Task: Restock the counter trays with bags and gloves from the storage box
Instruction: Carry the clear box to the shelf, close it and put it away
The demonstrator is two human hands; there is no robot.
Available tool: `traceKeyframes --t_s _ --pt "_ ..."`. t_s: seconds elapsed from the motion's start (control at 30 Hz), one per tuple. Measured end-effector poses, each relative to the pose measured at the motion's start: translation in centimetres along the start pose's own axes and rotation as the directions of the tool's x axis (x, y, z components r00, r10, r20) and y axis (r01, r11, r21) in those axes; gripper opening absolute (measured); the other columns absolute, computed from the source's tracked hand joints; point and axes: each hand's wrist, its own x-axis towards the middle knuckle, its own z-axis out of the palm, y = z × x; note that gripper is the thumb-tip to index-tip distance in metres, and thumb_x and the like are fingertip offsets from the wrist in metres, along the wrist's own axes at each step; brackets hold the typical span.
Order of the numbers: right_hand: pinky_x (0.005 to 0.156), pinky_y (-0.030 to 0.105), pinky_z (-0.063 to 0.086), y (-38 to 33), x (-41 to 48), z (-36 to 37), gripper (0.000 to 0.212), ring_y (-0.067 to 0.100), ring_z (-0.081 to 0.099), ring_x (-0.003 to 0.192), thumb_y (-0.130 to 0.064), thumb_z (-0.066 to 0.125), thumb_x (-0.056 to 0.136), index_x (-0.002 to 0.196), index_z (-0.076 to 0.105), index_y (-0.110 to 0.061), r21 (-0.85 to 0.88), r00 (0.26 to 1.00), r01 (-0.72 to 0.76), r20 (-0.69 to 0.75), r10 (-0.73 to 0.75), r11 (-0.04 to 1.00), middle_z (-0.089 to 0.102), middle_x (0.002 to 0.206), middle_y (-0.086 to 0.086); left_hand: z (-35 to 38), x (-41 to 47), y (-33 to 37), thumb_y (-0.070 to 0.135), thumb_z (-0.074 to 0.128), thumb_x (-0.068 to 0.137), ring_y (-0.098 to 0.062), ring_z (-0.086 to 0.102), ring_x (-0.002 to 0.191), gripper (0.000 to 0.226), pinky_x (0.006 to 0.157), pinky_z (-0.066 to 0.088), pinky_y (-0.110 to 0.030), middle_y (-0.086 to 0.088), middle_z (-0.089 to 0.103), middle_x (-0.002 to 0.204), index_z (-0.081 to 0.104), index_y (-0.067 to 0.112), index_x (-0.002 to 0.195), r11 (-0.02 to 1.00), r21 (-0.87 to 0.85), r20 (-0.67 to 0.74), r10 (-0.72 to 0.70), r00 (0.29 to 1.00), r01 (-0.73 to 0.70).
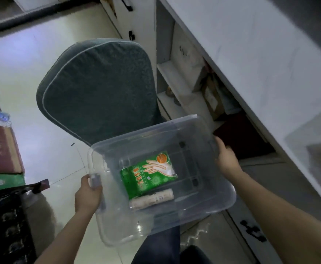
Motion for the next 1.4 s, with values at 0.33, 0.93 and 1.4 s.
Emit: traceKeyframes --t_s 0.33,0.93,1.4 --pt "0.072 0.039 0.049 13.8 -18.8 2.1 0.065 0.027 0.054 0.080 -0.016 0.044 0.090 0.143 0.021 -0.044 0.329 0.951 -0.131 -0.224 0.212 0.935 0.047 0.109 0.010 -0.7 -5.9 2.5 0.031 0.058 0.089 -0.032 0.055 0.072 0.046 0.063 0.043 -0.037 -0.014 0.062 0.085 0.040 0.022 0.131 0.881 0.151 0.097 0.439 0.893 -0.449" --pt "0.080 0.041 0.049 42.2 -71.8 13.7 0.067 0.038 0.060 0.103 -0.017 0.062 0.082 0.142 0.033 -0.028 0.690 0.292 -0.559 -0.354 0.889 0.459 0.061 0.121 0.018 17.9 -45.4 2.7 0.025 0.066 0.084 -0.019 0.062 0.081 0.045 0.065 0.049 -0.032 -0.003 0.067 0.098 0.054 0.017 0.126 0.107 -0.175 0.745 0.665 -0.060 -0.979" --pt "0.066 0.041 0.049 61.2 -94.0 9.4 0.056 0.034 0.055 0.076 -0.057 0.024 0.094 0.133 0.042 -0.021 0.731 -0.202 -0.682 -0.188 0.961 0.000 0.060 0.098 0.019 33.7 -78.9 -0.9 0.019 0.072 0.076 -0.009 0.062 0.073 0.059 0.071 0.052 -0.023 -0.002 0.070 0.090 0.055 0.015 0.132 0.065 -0.447 0.803 0.468 -0.369 -0.892"
